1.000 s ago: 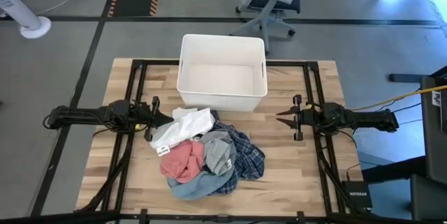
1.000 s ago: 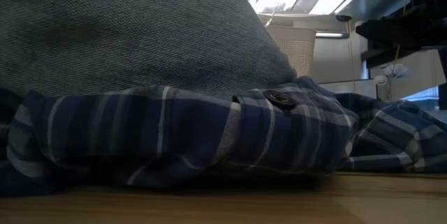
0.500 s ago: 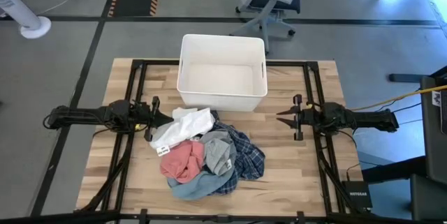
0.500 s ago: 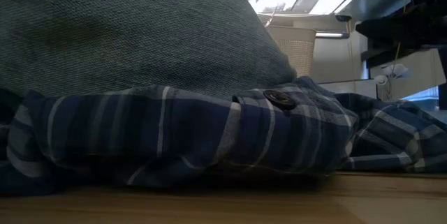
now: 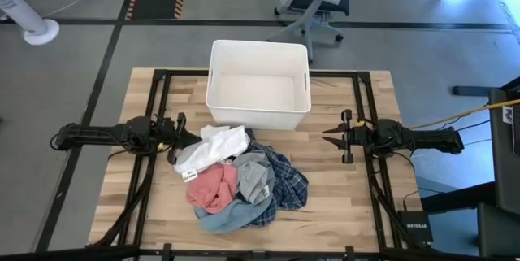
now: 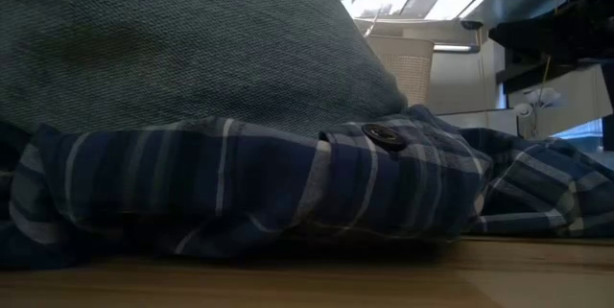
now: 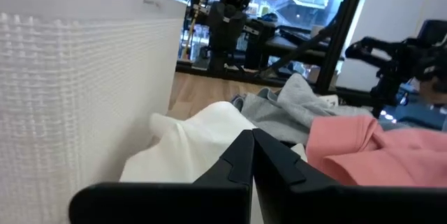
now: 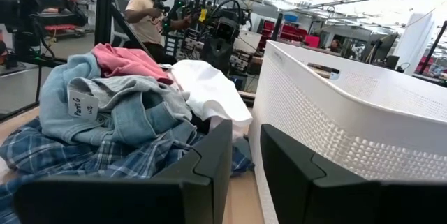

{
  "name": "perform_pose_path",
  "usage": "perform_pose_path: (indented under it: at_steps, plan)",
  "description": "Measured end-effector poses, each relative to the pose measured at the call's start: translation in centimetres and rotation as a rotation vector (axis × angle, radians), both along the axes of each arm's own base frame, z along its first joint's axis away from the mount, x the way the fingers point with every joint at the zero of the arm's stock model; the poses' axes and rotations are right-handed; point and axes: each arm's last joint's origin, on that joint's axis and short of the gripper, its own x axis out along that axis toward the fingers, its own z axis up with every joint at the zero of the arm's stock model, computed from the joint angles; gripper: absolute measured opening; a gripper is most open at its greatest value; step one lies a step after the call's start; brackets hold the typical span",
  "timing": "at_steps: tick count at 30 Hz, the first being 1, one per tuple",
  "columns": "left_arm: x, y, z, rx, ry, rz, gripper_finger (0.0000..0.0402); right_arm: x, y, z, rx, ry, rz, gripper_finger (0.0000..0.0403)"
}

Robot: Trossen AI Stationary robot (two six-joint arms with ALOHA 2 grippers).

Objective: Sort clothes
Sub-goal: Put the white shorts into the white laundry bin

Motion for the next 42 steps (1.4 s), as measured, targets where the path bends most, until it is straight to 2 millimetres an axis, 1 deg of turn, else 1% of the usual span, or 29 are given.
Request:
perform_pose_path:
  at_steps: [5,9,15,18,21,23,26,28,31,34,36,38,42]
  plan:
    - [0.0,0.0,1.3,0.007,-0.132,0.0,0.0,0.0,0.0,0.0,0.009,-0.002,0.001,0.0095]
    - [-0.3,0.0,2.6,0.101,-0.184,0.006,0.0,0.0,0.0,0.2,0.011,-0.025,-0.007,0.0095]
    - [-1.2,0.0,6.0,0.209,-0.289,0.024,0.0,-0.3,0.0,2.0,0.01,-0.214,-0.009,0.0095]
    - [-1.6,0.0,7.2,0.244,-0.327,0.034,0.0,-0.4,0.0,2.8,-0.004,-0.291,-0.014,0.0095]
    - [-1.7,0.0,7.5,0.266,-0.339,0.048,0.0,0.0,-0.1,3.5,-0.008,-0.273,-0.034,0.0095]
    - [-1.7,0.1,7.6,0.268,-0.35,0.072,0.0,0.5,-0.1,4.3,-0.012,-0.237,-0.047,0.0095]
    - [-1.7,0.1,7.5,0.244,-0.341,0.077,0.0,1.9,0.0,5.8,-0.055,-0.168,-0.05,0.0095]
    - [-1.7,0.1,7.5,0.236,-0.335,0.075,0.0,3.1,0.1,7.3,-0.1,-0.136,-0.046,0.0095]
    - [-1.7,0.1,7.5,0.226,-0.34,0.074,0.0,5.4,0.3,9.2,-0.179,-0.077,-0.021,0.0095]
    - [-1.7,0.1,7.5,0.218,-0.339,0.073,0.0,8.3,0.6,10.7,-0.255,-0.016,0.008,0.0095]
    - [-1.7,0.1,7.5,0.21,-0.339,0.071,0.0,10.2,1.2,11.5,-0.329,0.039,0.025,0.0095]
    - [-1.7,0.1,7.5,0.199,-0.339,0.071,0.0,12.2,1.9,12.2,-0.418,0.121,0.006,0.0095]
    - [-1.7,0.1,7.5,0.19,-0.339,0.069,0.0,15.7,4.2,12.5,-0.643,0.359,-0.058,0.0095]
